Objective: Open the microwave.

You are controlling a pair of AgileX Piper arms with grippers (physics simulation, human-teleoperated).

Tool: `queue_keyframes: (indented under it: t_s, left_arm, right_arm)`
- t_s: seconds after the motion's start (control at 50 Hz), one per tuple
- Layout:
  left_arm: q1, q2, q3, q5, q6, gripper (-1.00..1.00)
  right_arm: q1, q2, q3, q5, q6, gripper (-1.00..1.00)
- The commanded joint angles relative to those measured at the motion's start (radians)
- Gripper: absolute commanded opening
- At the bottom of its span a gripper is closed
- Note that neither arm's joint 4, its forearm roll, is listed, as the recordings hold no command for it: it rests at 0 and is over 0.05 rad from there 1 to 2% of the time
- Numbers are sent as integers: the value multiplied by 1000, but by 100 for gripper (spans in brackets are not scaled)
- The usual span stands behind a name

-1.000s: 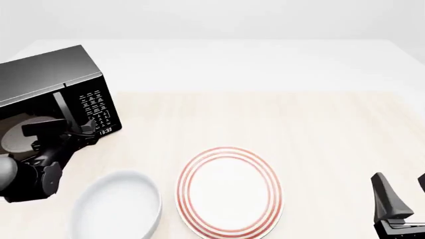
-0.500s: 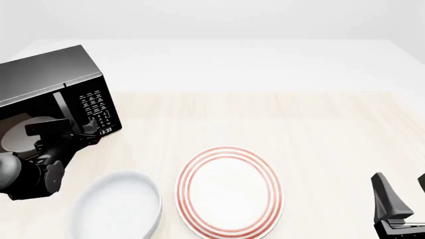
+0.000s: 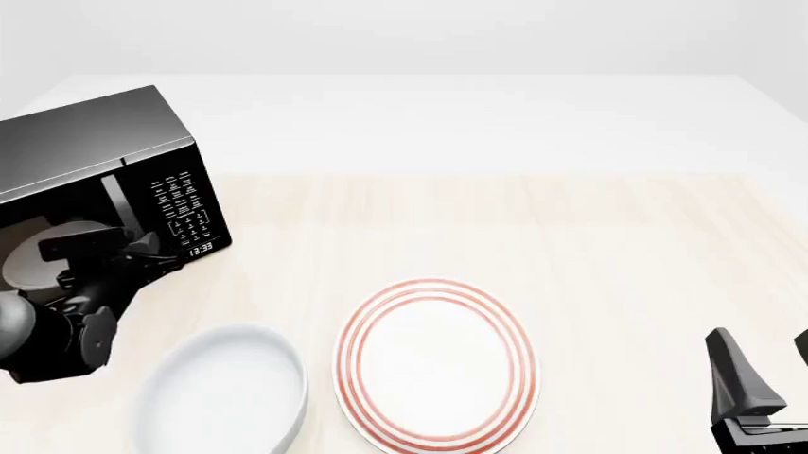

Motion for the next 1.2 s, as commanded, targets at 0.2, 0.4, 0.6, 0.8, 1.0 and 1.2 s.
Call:
queue_keyframes:
  t_s: [0.2, 0.4, 0.6, 0.8, 1.0, 1.2]
  left_arm:
    - [-48, -41, 29, -21, -22, -100]
    - [-59, -61, 45, -42, -32, -100]
    - [-58, -118, 95, -56, -34, -100]
    - [-59, -180, 146, -74, -34, -100]
    - [-65, -200, 208, -134, -45, -100]
    - [-66, -223, 256, -179, -60, -100]
  right_arm:
    - [0, 0, 0, 0, 0, 100]
    - [0, 0, 0, 0, 0, 100]
    - [0, 0, 0, 0, 0, 100]
    - [0, 0, 0, 0, 0, 100]
    - [0, 0, 0, 0, 0, 100]
    - [0, 0, 0, 0, 0, 100]
